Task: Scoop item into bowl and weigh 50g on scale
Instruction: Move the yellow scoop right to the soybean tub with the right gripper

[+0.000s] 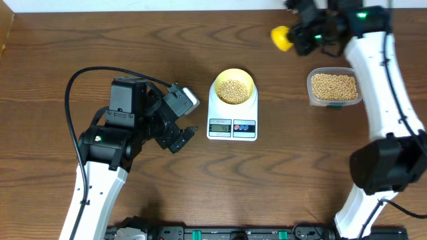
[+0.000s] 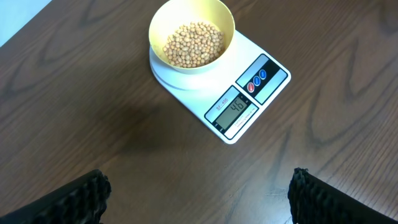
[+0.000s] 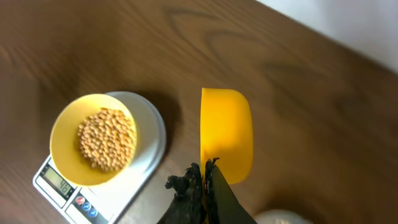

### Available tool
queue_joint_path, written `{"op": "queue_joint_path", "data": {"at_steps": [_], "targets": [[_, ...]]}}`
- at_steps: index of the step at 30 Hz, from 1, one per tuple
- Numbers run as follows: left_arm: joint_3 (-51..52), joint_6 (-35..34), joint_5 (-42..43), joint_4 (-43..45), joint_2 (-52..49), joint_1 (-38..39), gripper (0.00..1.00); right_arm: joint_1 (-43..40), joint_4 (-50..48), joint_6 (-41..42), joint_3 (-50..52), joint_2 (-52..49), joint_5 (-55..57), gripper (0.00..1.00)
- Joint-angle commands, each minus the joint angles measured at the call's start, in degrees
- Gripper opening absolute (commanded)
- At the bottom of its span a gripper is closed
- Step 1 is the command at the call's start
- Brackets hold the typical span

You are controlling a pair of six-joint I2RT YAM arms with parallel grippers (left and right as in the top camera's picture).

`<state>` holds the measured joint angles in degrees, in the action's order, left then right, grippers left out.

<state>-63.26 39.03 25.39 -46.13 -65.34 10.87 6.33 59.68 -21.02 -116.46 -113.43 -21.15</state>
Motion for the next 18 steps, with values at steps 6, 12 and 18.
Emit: {"op": "queue_joint_path", "data": {"at_steps": [6,12,18], "targets": [[0.4,0.4,0.5,-0.1,0.6,-0.3,0.94,-5.0,8.2,4.9,-3.7,2.2,-1.2,0.01],[0.4,0.4,0.5,-0.1,0.6,-0.3,0.94,-8.9,15.3,7.3,-6.2,2.2,-0.2,0.01],[0.4,0.4,0.5,-0.1,0.6,-0.3,0.93,-12.2,18.6,7.5,-6.0,2.1,-0.2,0.01]]}}
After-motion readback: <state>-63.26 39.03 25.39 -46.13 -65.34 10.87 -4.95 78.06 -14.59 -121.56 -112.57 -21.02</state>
